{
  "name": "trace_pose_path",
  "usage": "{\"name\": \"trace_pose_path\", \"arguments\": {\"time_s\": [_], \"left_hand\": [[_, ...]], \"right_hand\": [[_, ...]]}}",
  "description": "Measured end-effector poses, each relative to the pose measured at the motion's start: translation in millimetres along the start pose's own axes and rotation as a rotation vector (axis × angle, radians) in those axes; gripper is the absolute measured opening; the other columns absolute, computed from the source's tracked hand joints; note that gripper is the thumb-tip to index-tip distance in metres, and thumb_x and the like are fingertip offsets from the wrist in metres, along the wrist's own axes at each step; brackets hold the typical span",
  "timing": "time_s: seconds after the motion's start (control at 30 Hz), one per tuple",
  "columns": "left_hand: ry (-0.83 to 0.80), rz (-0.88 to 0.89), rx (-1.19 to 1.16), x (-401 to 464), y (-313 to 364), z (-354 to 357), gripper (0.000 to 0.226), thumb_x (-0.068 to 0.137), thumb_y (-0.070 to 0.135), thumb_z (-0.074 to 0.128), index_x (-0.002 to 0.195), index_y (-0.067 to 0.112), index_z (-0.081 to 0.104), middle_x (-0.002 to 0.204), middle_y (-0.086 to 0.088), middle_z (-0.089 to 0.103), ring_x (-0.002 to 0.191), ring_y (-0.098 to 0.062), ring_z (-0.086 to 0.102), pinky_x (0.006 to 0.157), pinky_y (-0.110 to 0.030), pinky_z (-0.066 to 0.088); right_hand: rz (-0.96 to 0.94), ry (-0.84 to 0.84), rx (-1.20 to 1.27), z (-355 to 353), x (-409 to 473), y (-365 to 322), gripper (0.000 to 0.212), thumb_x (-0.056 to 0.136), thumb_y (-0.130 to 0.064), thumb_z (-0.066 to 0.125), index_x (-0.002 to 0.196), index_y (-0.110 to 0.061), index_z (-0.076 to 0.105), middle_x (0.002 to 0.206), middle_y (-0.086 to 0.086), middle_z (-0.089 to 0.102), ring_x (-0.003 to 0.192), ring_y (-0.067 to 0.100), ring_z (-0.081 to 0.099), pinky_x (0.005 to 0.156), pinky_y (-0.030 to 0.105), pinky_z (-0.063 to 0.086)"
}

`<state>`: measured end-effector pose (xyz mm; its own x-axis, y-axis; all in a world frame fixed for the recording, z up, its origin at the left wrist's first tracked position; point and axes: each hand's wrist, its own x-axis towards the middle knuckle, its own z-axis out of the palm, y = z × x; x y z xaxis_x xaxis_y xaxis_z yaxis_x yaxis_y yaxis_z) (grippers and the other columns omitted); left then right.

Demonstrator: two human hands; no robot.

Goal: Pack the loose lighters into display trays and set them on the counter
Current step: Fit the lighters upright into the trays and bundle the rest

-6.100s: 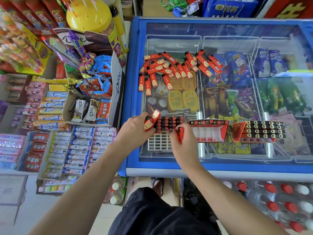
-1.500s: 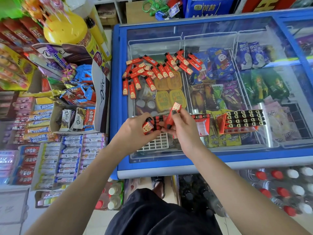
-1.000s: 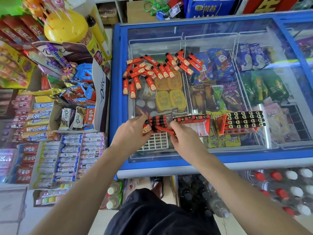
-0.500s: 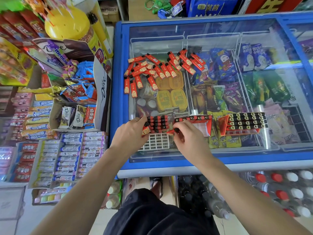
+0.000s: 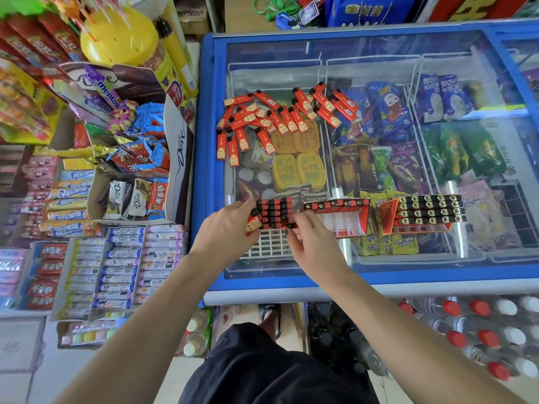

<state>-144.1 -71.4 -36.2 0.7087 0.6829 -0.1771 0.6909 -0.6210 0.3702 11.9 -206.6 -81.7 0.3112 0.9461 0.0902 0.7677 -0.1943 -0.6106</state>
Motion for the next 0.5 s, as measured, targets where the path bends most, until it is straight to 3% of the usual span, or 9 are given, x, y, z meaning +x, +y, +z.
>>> {"name": "trace_pose_path", "arguments": {"time_s": [0.1, 0.17, 0.3, 0.4, 0.5], "left_hand": [[0.033, -0.019, -0.101, -2.8, 3.7, -5.6, 0.033, 0.092, 0.039, 0.068, 0.119, 0.023, 0.058, 0.09, 0.004, 0.065, 0.077, -0.022, 0.063, 0.067, -0.039, 0.056], [0.055, -0.049, -0.219, -4.2, 5.8, -10.7, 0.025, 0.09, 0.042, 0.072, 0.102, 0.026, 0.058, 0.082, 0.006, 0.066, 0.072, -0.016, 0.064, 0.064, -0.037, 0.056], [0.083, -0.179, -0.546, -6.8, 13.7, -24.4, 0.024, 0.089, 0.038, 0.077, 0.084, 0.026, 0.057, 0.064, 0.009, 0.062, 0.055, -0.004, 0.054, 0.056, -0.021, 0.047], [0.076, -0.263, -0.773, -7.3, 14.9, -33.9, 0.027, 0.089, 0.038, 0.077, 0.082, 0.019, 0.06, 0.06, 0.008, 0.059, 0.057, -0.011, 0.054, 0.06, -0.029, 0.049], [0.018, -0.319, -1.007, -6.6, 9.0, -39.2, 0.041, 0.091, 0.043, 0.073, 0.085, 0.006, 0.056, 0.069, -0.007, 0.058, 0.057, -0.023, 0.053, 0.061, -0.039, 0.046]], "right_hand": [[0.086, 0.039, 0.115, 1.7, -1.4, -1.3, 0.007, 0.103, -0.012, 0.055, 0.108, -0.008, 0.056, 0.098, 0.005, 0.061, 0.075, 0.022, 0.064, 0.064, 0.041, 0.058], [0.174, 0.077, 0.212, 3.4, 1.1, -2.6, 0.002, 0.101, -0.009, 0.058, 0.102, -0.009, 0.059, 0.095, 0.001, 0.062, 0.079, 0.017, 0.065, 0.071, 0.039, 0.059], [0.403, 0.09, 0.364, 5.1, 10.5, -6.8, 0.005, 0.098, -0.012, 0.062, 0.095, -0.016, 0.061, 0.092, -0.001, 0.066, 0.086, 0.017, 0.067, 0.077, 0.035, 0.058], [0.486, 0.068, 0.424, 1.8, 15.6, -10.6, 0.013, 0.096, -0.011, 0.062, 0.089, -0.022, 0.059, 0.086, 0.0, 0.066, 0.08, 0.018, 0.065, 0.073, 0.03, 0.054], [0.518, 0.048, 0.441, -3.7, 17.5, -11.0, 0.013, 0.096, -0.011, 0.064, 0.091, -0.021, 0.058, 0.088, 0.001, 0.064, 0.079, 0.019, 0.064, 0.073, 0.031, 0.053]]}}
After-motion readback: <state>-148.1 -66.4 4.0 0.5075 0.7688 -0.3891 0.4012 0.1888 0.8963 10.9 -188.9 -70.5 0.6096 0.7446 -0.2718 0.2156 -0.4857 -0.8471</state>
